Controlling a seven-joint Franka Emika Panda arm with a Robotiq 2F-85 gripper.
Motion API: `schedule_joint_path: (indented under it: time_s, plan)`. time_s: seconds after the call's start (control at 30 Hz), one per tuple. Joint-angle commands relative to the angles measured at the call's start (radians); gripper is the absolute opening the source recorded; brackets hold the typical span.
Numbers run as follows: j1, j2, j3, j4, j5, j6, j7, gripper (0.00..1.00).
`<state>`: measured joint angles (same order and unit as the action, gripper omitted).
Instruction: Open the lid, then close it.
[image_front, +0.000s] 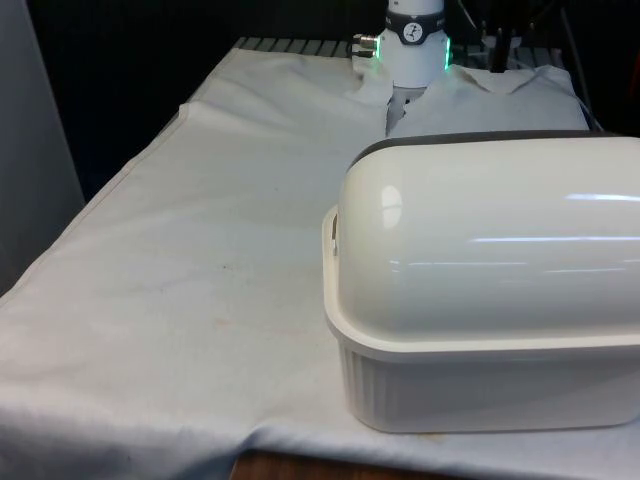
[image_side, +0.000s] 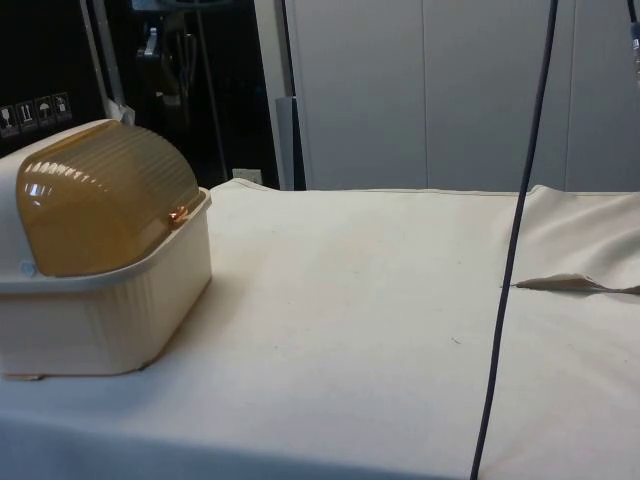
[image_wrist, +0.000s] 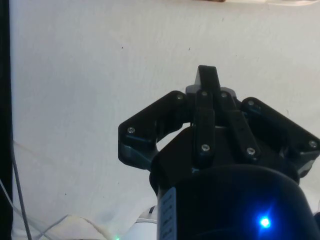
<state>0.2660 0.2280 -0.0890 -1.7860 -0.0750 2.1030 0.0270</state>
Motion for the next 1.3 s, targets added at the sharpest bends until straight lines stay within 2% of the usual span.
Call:
schedule_joint_path:
  time_s: [0.0,0.53,0.63,0.73,0.87,0.9,0.93,1.13,1.17,1.23,1.27]
  plan:
    - [0.000,0.000,0.000,0.000,0.000,0.000,0.000,0.00]
    - [0.000,0.000,0.000,0.000,0.000,0.000,0.000,0.00]
    - [0.000,0.000,0.000,0.000,0.000,0.000,0.000,0.03]
    - [0.000,0.000,0.000,0.000,0.000,0.000,0.000,0.22]
    - [0.000,0.000,0.000,0.000,0.000,0.000,0.000,0.41]
    - [0.000,0.000,0.000,0.000,0.000,0.000,0.000,0.51]
    - [0.000,0.000,0.000,0.000,0.000,0.000,0.000,0.51]
    - [0.000,0.000,0.000,0.000,0.000,0.000,0.000,0.79]
    - [0.000,0.000,0.000,0.000,0.000,0.000,0.000,0.88]
    - [0.000,0.000,0.000,0.000,0.000,0.000,0.000,0.99]
    - [0.000,0.000,0.000,0.000,0.000,0.000,0.000,0.99]
